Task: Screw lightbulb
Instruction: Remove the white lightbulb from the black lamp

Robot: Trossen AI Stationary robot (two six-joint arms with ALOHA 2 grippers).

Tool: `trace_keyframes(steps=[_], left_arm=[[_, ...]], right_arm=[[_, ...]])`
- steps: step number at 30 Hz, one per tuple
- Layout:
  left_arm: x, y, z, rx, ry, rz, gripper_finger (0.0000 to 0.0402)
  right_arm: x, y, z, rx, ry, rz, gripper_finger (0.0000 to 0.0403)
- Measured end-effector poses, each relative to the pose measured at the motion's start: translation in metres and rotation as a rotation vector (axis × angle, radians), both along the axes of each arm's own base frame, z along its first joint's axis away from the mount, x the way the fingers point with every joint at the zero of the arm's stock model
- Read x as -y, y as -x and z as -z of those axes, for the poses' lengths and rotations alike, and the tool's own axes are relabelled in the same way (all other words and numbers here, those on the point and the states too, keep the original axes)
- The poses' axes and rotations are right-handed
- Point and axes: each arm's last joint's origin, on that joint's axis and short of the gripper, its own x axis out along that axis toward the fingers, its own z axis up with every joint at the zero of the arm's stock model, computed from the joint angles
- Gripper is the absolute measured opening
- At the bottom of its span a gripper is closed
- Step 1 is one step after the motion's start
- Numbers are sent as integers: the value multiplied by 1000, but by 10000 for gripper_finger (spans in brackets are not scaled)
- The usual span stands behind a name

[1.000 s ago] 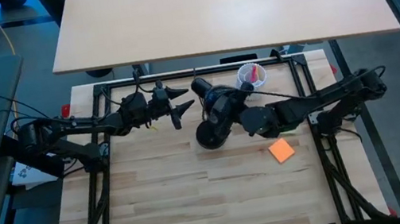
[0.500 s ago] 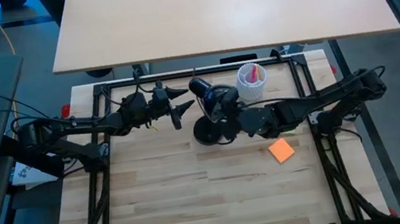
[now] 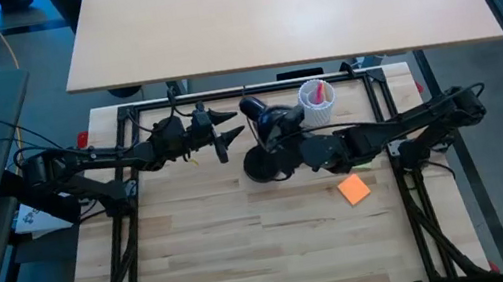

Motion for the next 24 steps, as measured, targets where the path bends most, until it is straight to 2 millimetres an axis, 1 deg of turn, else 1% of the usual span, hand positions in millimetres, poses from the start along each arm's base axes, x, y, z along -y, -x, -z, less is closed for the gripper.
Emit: trace_keyframes(steps=[4,10,16,18,24], left_arm=[[0,0,0,-1,1,0,224],[0,0,0,-2,1,-1,224],[0,0,0,-2,2,-2,224],[0,0,0,-2,2,-2,224],[0,0,0,-3,2,-4,224]], right_arm=[[-1,-1,-1,16,-16,-21,241],[-6,-1,-2,88,-79,-26,241],[-6,-1,-2,136,-130,-13,244],[-6,-1,-3,158,-151,-10,256],[-7,-1,-4,179,-160,-14,315]])
